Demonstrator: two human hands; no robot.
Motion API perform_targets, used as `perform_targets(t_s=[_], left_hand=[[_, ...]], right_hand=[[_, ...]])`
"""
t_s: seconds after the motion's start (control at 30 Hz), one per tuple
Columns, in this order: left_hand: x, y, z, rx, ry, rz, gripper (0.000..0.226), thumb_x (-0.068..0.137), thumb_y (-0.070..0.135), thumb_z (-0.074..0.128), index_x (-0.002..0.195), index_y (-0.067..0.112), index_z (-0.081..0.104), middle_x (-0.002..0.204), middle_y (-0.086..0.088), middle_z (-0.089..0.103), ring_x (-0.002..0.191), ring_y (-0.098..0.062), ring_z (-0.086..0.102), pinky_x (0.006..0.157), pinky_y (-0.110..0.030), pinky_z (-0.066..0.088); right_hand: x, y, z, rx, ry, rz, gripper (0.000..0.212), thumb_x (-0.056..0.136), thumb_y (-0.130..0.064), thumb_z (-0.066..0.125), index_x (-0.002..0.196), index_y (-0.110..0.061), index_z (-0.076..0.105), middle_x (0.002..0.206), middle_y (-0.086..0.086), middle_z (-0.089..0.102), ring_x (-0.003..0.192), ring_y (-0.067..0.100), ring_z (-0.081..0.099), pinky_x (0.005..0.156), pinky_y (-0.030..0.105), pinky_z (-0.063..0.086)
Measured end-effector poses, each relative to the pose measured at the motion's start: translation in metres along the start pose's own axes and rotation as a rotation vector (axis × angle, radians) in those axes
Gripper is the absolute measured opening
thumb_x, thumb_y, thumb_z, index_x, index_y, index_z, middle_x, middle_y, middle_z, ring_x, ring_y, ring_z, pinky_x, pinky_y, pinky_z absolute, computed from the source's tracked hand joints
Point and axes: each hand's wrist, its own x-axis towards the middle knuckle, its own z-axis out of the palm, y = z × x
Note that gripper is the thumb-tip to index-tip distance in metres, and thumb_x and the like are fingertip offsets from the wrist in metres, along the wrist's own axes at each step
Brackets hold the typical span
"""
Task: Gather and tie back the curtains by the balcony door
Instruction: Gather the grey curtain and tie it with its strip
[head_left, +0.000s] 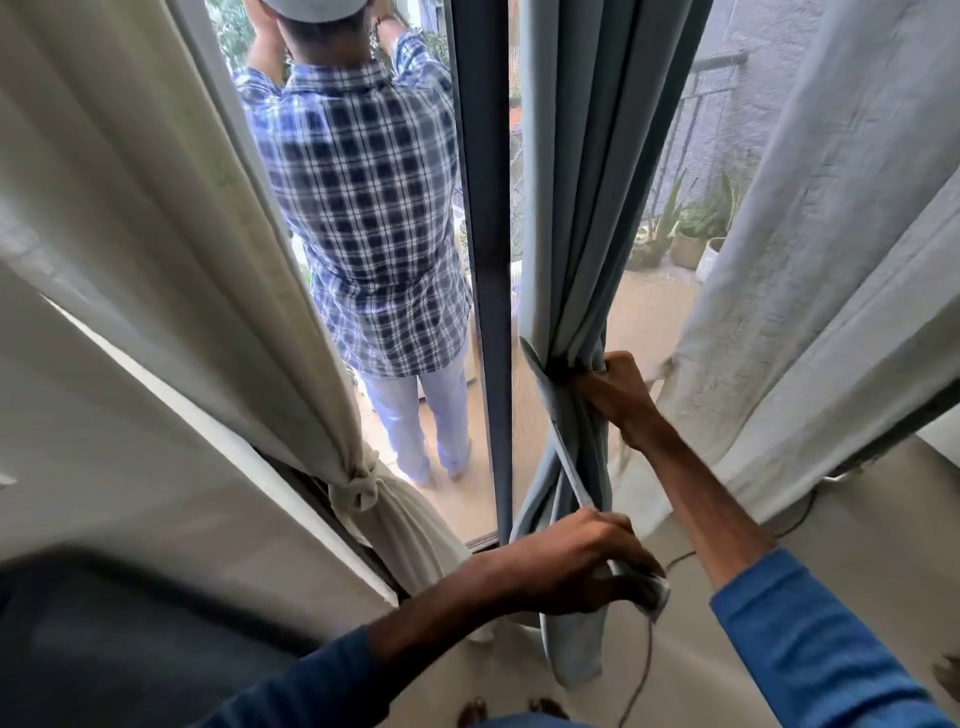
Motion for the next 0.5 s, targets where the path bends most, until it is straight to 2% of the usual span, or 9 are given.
perform_targets(t_s=[0.07,0.13,0.2,0.23,0.3,0.33,0.4,0.47,0.5], left_hand=[[0.004,0.0,-0.001,0.001,0.086,0.004,0.025,0.094,0.022,0.07,0.115,0.009,0.073,0.102,-0.008,0.072,0.097,-0.021,0.059,0.087,-0.03,0.049],[0.005,-0.01,-0.001,0.186,0.2,0.049,0.025,0.095,0.03,0.067,0.114,0.017,0.074,0.123,-0.007,0.066,0.118,-0.021,0.051,0.103,-0.035,0.041],[0.0,-0.016,-0.003,0.468,0.309,0.0,0.032,0.094,0.046,0.064,0.122,0.032,0.069,0.154,-0.008,0.04,0.144,-0.028,0.027,0.117,-0.048,0.023],[-0.004,-0.018,-0.006,0.537,0.381,-0.05,0.041,0.092,0.052,0.064,0.128,0.034,0.064,0.161,-0.009,0.026,0.15,-0.031,0.017,0.119,-0.052,0.018],[-0.012,-0.022,-0.019,0.513,0.601,-0.124,0.064,0.086,0.056,0.07,0.139,0.024,0.053,0.163,-0.012,0.016,0.152,-0.033,0.01,0.119,-0.055,0.018],[-0.013,-0.027,-0.027,0.457,0.721,-0.159,0.074,0.083,0.056,0.074,0.14,0.016,0.049,0.162,-0.014,0.017,0.152,-0.033,0.011,0.119,-0.053,0.019],[-0.013,-0.047,-0.043,0.296,0.886,-0.3,0.092,0.078,0.057,0.077,0.144,0.007,0.037,0.16,-0.014,0.018,0.151,-0.031,0.019,0.121,-0.047,0.024],[-0.012,-0.067,-0.059,0.069,0.785,-0.466,0.095,0.077,0.06,0.076,0.147,0.014,0.032,0.155,-0.006,0.032,0.135,-0.021,0.047,0.111,-0.042,0.044],[-0.011,-0.074,-0.065,0.001,0.652,-0.5,0.081,0.078,0.061,0.074,0.141,0.02,0.043,0.143,-0.003,0.05,0.116,-0.017,0.061,0.096,-0.042,0.056]], right_hand=[[0.001,-0.001,0.003,-0.001,0.083,0.007,0.042,0.049,-0.053,0.073,0.051,-0.015,0.055,0.049,-0.004,0.046,0.053,0.009,0.043,0.052,0.031,0.034],[0.005,0.005,0.004,0.032,0.09,-0.013,0.045,0.059,-0.051,0.086,0.062,-0.009,0.069,0.058,0.002,0.061,0.061,0.014,0.054,0.056,0.038,0.043],[0.003,0.005,0.002,0.052,0.057,-0.001,0.038,0.07,-0.042,0.09,0.063,-0.011,0.07,0.057,-0.001,0.06,0.057,0.012,0.052,0.053,0.033,0.042],[0.001,0.005,0.0,0.07,0.015,-0.018,0.033,0.075,-0.035,0.089,0.059,-0.014,0.068,0.053,-0.006,0.056,0.053,0.008,0.049,0.05,0.028,0.04],[-0.002,0.007,-0.003,0.081,-0.078,-0.062,0.023,0.079,-0.026,0.086,0.062,-0.019,0.073,0.055,-0.011,0.062,0.053,0.003,0.056,0.052,0.021,0.045],[-0.004,0.009,-0.006,0.081,-0.11,-0.073,0.012,0.08,-0.026,0.086,0.074,-0.019,0.078,0.066,-0.008,0.071,0.063,0.006,0.065,0.058,0.022,0.052],[-0.008,0.012,-0.01,0.086,-0.156,-0.079,0.028,0.079,-0.029,0.086,0.1,-0.012,0.078,0.092,-0.001,0.078,0.089,0.013,0.074,0.074,0.026,0.06],[-0.011,0.013,-0.011,0.087,-0.197,-0.066,0.039,0.078,-0.031,0.086,0.109,-0.009,0.075,0.102,0.001,0.078,0.098,0.015,0.073,0.08,0.025,0.059],[-0.013,0.012,-0.011,0.095,-0.216,-0.067,0.043,0.077,-0.032,0.086,0.111,-0.008,0.075,0.104,0.001,0.078,0.1,0.015,0.073,0.081,0.026,0.059]])
